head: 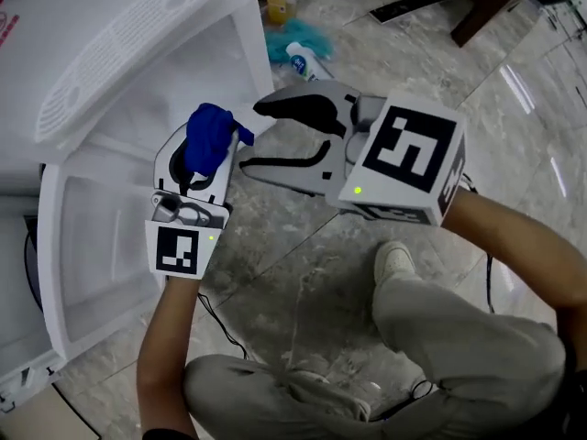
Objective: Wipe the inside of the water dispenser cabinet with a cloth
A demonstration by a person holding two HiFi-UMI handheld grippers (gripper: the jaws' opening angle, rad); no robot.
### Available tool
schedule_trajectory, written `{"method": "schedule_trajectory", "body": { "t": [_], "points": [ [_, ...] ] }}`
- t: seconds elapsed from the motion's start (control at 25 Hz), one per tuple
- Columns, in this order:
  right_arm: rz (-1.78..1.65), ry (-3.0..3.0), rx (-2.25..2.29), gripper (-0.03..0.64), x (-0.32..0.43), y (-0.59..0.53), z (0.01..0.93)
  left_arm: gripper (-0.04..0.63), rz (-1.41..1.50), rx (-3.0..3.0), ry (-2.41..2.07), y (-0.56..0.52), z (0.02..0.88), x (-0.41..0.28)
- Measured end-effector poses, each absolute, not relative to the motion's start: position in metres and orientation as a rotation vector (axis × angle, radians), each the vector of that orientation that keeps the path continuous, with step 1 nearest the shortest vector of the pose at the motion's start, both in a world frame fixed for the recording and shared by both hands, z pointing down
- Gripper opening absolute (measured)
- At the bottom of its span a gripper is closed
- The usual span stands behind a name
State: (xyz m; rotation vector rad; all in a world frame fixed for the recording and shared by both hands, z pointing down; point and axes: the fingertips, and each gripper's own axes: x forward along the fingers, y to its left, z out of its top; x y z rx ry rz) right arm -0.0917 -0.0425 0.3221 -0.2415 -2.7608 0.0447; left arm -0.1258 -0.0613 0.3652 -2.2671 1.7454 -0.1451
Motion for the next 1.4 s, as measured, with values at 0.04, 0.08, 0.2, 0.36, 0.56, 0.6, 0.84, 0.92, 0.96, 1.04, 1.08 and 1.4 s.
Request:
{"method": "schedule_trajectory", "body": {
  "t": [0.04, 0.08, 0.2, 0.36, 0.56, 0.6, 0.84, 0.92, 0.96, 1.04, 1.08, 1.4],
  "points": [
    [-0.002, -2.760, -0.245, 0.261, -0.100, -0.038, 0.321, 0.133, -0.190, -2.271, 1.729, -0.054, 0.368, -0.125],
    [-0.042, -2.747, -0.276, 0.262, -0.107, -0.031, 0.323, 0.133, -0.232, -2.269, 1.719, -0.048, 0.370, -0.125],
    [-0.101, -2.717, -0.398, 0.265, -0.131, -0.006, 0.334, 0.133, -0.338, -2.230, 1.695, -0.035, 0.371, -0.129],
    [-0.085, -2.703, -0.432, 0.282, -0.163, 0.014, 0.351, 0.133, -0.480, -2.145, 1.688, -0.028, 0.370, -0.146],
    [0.000, -2.655, -0.394, 0.287, -0.182, 0.014, 0.368, 0.133, -0.572, -2.084, 1.737, -0.017, 0.375, -0.158],
    [0.039, -2.655, -0.413, 0.285, -0.185, 0.016, 0.369, 0.133, -0.586, -2.080, 1.751, -0.014, 0.376, -0.161],
    [0.198, -2.623, -0.459, 0.189, -0.203, 0.031, 0.371, 0.141, -0.666, -2.022, 1.808, 0.007, 0.388, -0.178],
    [0.207, -2.614, -0.475, 0.153, -0.206, 0.036, 0.371, 0.155, -0.694, -2.010, 1.800, 0.013, 0.389, -0.182],
    [0.207, -2.609, -0.487, 0.136, -0.207, 0.038, 0.372, 0.161, -0.698, -2.013, 1.798, 0.015, 0.389, -0.183],
    [0.183, -2.602, -0.506, 0.118, -0.208, 0.042, 0.372, 0.172, -0.690, -2.029, 1.793, 0.018, 0.390, -0.183],
    [0.166, -2.601, -0.512, 0.114, -0.208, 0.043, 0.373, 0.176, -0.680, -2.040, 1.785, 0.019, 0.391, -0.183],
    [0.091, -2.671, -0.427, 0.103, -0.208, 0.016, 0.366, 0.215, -0.664, -2.044, 1.782, 0.031, 0.376, -0.194]
  ]
}}
